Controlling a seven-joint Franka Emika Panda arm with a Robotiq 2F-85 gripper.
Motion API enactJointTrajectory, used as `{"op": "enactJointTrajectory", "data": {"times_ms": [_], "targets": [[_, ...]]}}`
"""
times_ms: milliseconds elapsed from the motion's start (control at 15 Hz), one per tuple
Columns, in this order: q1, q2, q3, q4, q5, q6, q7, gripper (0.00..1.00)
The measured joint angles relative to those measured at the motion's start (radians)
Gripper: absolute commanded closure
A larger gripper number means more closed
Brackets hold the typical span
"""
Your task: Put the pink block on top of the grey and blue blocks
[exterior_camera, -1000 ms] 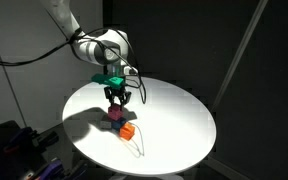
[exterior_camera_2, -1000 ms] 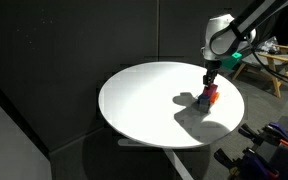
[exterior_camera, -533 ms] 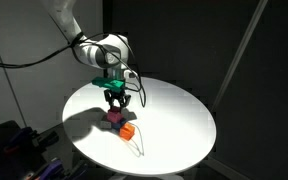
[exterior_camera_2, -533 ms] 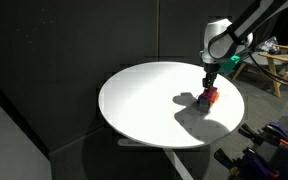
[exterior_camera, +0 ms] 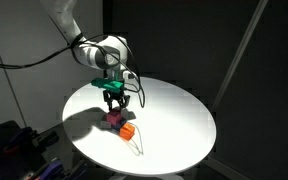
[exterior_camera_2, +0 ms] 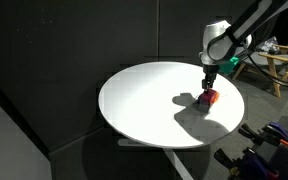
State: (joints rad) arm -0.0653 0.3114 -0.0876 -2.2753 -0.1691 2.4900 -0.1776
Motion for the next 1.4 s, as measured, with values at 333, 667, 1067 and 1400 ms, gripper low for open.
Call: {"op": "enactJointTrajectory", "data": {"times_ms": [333, 667, 1067, 1400], "targets": [[0.000, 0.000, 0.000, 0.000, 0.000, 0.000, 0.001, 0.00], [0.000, -0.006, -0.001, 0.000, 0.000, 0.000, 0.002, 0.00], [-0.001, -0.052, 0.002, -0.006, 0.006, -0.006, 0.000, 0.00], [-0.006, -0.118, 0.006, -0.024, 0.040, -0.037, -0.006, 0.00]]}}
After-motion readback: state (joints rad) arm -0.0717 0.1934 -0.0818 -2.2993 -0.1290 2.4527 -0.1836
